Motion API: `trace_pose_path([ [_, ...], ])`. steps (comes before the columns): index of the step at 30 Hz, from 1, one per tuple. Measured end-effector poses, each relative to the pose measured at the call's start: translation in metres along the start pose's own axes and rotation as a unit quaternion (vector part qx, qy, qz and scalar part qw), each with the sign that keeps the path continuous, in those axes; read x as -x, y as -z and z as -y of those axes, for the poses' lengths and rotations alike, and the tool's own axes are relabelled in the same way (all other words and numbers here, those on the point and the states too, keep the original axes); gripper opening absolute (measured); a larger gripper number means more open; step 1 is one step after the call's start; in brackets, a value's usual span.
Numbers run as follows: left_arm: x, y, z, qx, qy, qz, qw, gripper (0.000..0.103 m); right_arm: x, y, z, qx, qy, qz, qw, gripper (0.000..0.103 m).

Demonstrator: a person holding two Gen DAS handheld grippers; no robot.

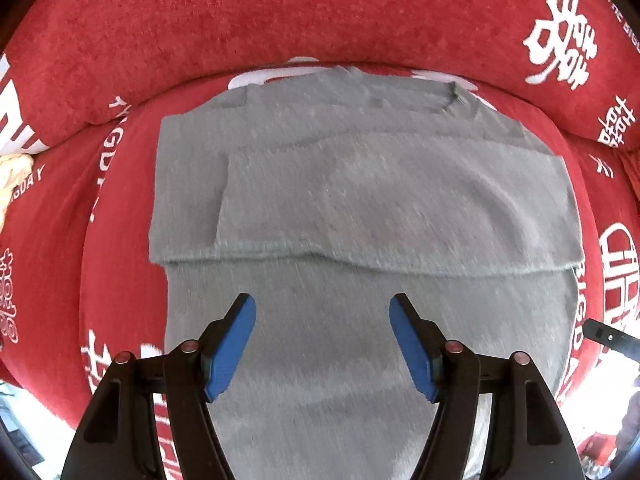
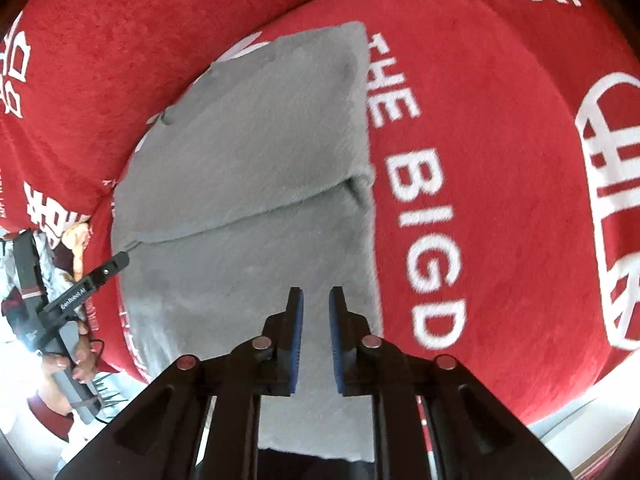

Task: Fold small clothes
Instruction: 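Open both grippers and lift them off the folded sweatshirt, then grasp the sweatshirt hem with both grippers and lift it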

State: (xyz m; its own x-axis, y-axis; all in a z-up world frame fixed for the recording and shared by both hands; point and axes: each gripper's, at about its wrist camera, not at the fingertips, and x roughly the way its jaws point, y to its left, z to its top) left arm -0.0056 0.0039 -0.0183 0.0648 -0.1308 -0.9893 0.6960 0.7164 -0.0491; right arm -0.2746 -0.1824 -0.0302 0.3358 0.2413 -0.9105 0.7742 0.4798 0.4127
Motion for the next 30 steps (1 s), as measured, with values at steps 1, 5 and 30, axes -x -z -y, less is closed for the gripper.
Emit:
trace_pose_path([
  [1, 0.002, 0.003, 0.001, 0.001, 0.001, -0.004, 1.0, 0.07, -0.002, 0.002, -0.001, 0.0, -0.003, -0.001, 1.0, 0.027],
  [5, 0.005, 0.011, 0.004, 0.011, 0.002, -0.018, 0.9998, 0.083, -0.008, 0.004, -0.009, -0.002, -0.017, -0.009, 1.0, 0.036],
  [30, 0.013, 0.067, -0.001, 0.086, -0.02, -0.034, 0.9955, 0.102, -0.024, 0.018, -0.043, 0.093, -0.05, -0.072, 0.992, 0.086],
])
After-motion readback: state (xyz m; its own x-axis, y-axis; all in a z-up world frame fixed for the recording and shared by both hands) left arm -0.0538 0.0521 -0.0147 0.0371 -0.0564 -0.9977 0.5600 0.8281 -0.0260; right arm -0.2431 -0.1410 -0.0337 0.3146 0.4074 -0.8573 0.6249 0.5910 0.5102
